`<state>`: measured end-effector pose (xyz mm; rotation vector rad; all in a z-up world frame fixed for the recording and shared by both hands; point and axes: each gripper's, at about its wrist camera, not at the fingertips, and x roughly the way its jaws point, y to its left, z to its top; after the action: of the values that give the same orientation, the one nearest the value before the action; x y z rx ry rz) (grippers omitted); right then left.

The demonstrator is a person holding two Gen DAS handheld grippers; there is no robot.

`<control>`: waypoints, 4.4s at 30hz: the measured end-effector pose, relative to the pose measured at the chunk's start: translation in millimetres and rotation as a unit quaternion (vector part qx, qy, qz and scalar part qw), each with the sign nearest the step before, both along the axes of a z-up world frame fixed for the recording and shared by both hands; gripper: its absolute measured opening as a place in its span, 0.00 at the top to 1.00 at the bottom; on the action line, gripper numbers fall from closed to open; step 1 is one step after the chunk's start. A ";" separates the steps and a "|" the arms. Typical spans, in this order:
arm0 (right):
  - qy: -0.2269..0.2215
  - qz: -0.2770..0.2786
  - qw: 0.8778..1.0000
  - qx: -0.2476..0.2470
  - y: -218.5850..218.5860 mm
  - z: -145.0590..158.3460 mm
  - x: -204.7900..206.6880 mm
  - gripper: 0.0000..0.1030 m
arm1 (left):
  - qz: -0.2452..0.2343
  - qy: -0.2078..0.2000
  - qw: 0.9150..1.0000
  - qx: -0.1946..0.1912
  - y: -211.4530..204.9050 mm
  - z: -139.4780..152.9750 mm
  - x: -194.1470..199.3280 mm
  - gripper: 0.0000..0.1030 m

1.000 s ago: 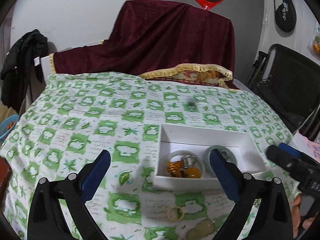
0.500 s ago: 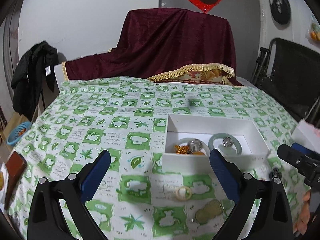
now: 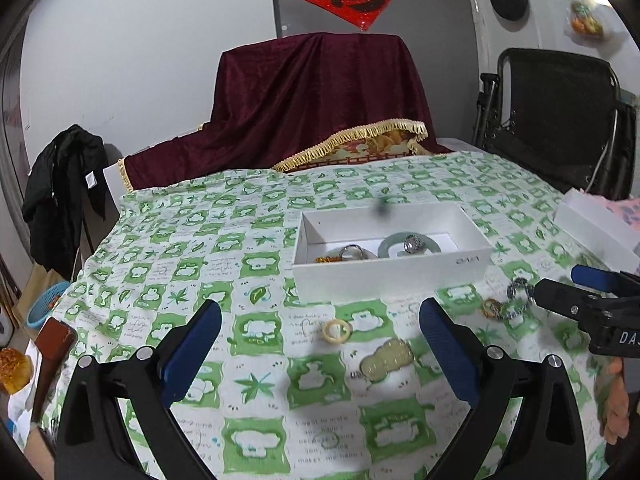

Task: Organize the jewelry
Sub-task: 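Withdraw both tools from the box back over the remaining jewelry, then lower the right tool onto the green-stone silver chain bracelet and close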

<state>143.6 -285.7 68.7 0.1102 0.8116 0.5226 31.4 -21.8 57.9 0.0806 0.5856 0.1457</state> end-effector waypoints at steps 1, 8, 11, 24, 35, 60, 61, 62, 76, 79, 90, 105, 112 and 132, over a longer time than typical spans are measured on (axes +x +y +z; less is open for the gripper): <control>0.002 0.001 1.000 -0.002 -0.4 -1.1 -1.5 0.05 | -0.001 0.002 1.000 0.003 -1.2 -0.8 -0.6 0.03; 0.001 0.007 1.000 -0.013 -0.4 -5.0 -10.7 0.05 | -0.005 0.016 1.000 0.020 -7.8 -7.7 -1.6 0.03; 0.000 0.009 1.000 -0.020 1.8 -5.8 -10.0 0.05 | -0.007 0.025 0.999 0.021 -8.1 -10.6 0.7 0.03; 0.017 0.009 0.999 -0.031 5.0 -13.0 -4.8 0.05 | -0.007 0.039 0.999 0.033 -10.8 -15.5 4.8 0.03; 0.033 -0.012 0.999 -0.028 -3.7 -17.1 3.8 0.05 | 0.049 0.065 0.997 0.012 32.0 -21.1 24.2 0.03; 0.102 -0.058 0.993 0.031 -29.3 -29.3 22.7 0.05 | 0.032 0.161 0.985 -0.056 48.4 -50.7 56.7 0.03; 0.101 -0.058 0.993 0.033 -29.6 -29.2 23.0 0.05 | 0.037 0.171 0.983 -0.059 50.5 -53.7 58.5 0.03; 0.101 -0.056 0.993 0.035 -30.3 -28.9 23.5 0.05 | 0.037 0.174 0.981 -0.073 54.5 -55.0 58.8 0.03; 0.117 -0.027 0.989 0.083 -35.9 -29.9 39.9 0.46 | 0.035 0.173 0.982 -0.072 55.7 -56.8 54.6 0.03; 0.115 -0.012 0.991 0.071 -27.4 -30.2 41.6 0.61 | 0.035 0.173 0.982 -0.072 55.1 -56.8 54.5 0.03; 0.138 0.082 0.981 0.107 7.6 -30.9 34.8 0.62 | 0.034 0.172 0.982 -0.072 55.4 -57.1 54.3 0.03; 0.094 -0.003 0.990 0.103 -44.5 -14.5 30.6 0.55 | 0.034 0.172 0.982 -0.072 55.3 -56.9 54.3 0.03; 0.093 -0.028 0.995 0.031 -36.8 -25.7 39.0 0.55 | 0.033 0.172 0.982 -0.072 55.8 -56.9 54.1 0.03; 0.087 0.021 0.996 -0.027 -15.6 -32.0 36.9 0.73 | 0.007 0.157 0.975 -0.160 88.7 -45.4 53.5 0.03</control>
<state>180.5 -301.3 36.7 0.0900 0.9995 0.5360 84.8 66.9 12.4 -0.2178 0.9188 0.0498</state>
